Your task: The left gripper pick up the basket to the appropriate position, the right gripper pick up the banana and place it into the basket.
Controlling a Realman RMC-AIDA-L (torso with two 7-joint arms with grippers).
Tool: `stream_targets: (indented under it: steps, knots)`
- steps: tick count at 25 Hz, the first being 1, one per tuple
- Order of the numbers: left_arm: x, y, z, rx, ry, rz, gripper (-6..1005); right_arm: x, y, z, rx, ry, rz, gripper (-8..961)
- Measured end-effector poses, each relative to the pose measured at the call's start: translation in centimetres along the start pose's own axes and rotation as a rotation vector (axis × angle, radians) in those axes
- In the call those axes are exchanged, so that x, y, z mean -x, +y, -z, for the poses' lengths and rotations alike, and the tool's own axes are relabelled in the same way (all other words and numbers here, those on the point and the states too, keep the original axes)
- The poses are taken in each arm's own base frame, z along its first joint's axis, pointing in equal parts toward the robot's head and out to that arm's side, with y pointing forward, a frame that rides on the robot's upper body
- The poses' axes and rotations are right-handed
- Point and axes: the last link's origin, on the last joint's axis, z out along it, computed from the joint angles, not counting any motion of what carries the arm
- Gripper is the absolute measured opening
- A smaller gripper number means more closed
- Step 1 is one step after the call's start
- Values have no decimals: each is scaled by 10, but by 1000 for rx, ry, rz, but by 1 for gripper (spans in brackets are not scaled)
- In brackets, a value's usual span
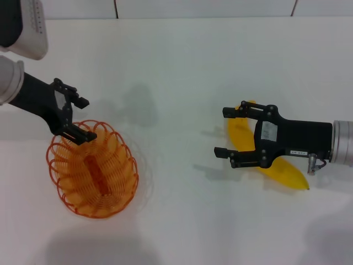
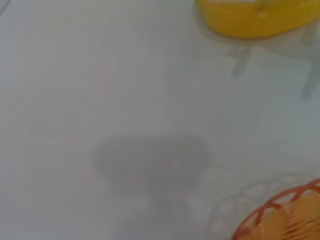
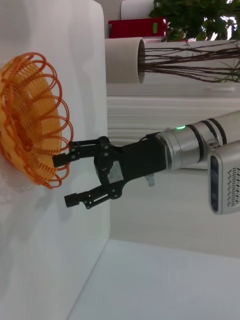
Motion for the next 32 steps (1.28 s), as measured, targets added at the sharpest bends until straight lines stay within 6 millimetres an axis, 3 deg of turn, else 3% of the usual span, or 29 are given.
stream_targets:
  steps: [17,20,25,32]
  knots:
    - [-4,2,-6,20,-47,-16,718,0,0,0,-2,-2,0,862]
    - [-3,3,-6,21,-58,-16,508,2,-1,-1,0,-4,4,862]
    - [-1,2,-9,17,-61,-3,268,3,-1,-3,5,-7,5,860]
    - [1,2,-10,15,-69,0,105,3,-2,-3,5,-11,4,859]
